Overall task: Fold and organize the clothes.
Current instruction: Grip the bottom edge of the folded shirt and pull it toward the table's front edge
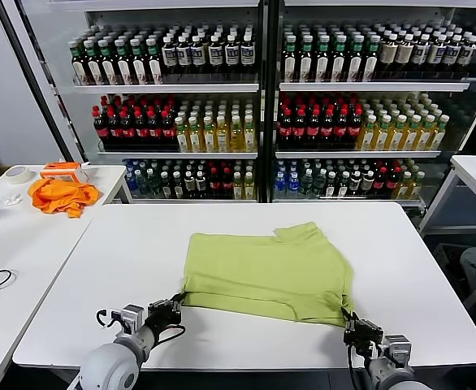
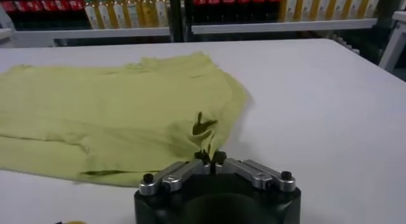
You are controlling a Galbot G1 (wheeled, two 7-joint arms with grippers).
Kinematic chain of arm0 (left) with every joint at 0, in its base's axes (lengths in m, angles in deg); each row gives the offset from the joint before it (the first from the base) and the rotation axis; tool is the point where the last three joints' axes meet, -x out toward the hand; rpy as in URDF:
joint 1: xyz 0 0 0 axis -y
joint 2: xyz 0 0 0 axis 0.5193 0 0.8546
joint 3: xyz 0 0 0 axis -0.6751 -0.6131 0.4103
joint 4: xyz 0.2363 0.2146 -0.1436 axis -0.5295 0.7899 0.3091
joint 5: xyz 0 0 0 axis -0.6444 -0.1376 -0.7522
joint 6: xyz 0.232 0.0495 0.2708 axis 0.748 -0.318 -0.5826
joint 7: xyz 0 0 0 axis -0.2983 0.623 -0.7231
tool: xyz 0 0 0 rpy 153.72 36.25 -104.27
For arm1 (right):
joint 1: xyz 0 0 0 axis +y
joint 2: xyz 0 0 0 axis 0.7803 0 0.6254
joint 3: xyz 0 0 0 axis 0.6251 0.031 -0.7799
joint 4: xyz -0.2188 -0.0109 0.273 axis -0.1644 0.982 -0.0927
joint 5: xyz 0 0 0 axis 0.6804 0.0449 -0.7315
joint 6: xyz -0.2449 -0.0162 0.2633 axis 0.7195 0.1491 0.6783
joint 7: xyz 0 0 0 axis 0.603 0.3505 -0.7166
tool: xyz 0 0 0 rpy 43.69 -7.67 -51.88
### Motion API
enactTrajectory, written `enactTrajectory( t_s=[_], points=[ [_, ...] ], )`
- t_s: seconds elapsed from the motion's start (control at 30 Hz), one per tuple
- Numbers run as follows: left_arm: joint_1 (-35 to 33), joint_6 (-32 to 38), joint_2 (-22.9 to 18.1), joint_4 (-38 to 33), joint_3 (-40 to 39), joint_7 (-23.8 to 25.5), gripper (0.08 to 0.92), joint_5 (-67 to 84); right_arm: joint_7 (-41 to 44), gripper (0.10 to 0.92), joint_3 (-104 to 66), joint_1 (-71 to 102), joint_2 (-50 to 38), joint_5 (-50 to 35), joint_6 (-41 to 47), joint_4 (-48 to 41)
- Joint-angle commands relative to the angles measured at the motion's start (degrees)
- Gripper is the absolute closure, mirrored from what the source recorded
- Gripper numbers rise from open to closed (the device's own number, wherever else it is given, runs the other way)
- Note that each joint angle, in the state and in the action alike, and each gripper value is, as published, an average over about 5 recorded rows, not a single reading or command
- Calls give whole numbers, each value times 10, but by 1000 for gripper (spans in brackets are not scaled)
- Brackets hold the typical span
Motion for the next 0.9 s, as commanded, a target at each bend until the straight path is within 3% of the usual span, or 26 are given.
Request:
enactTrajectory(
  t_s=[0.03,0.23,0.47,0.6,0.77,0.9],
  points=[
    [-127,0,38,-103,53,-1,916,-38,-4,908,1,75,0,26,0,65],
    [-173,1,54,-129,91,10,916,-61,-15,908,3,125,1,49,8,92],
    [-175,-17,67,-138,110,36,916,-75,-21,896,3,131,4,60,26,106],
    [-177,-18,68,-153,112,41,885,-83,-29,808,-4,130,0,51,49,131],
    [-165,-19,74,-188,132,45,749,-77,-47,696,-48,114,-16,29,82,181],
    [-132,-18,79,-187,138,45,636,-59,-50,557,-77,74,-26,7,88,200]
  ],
)
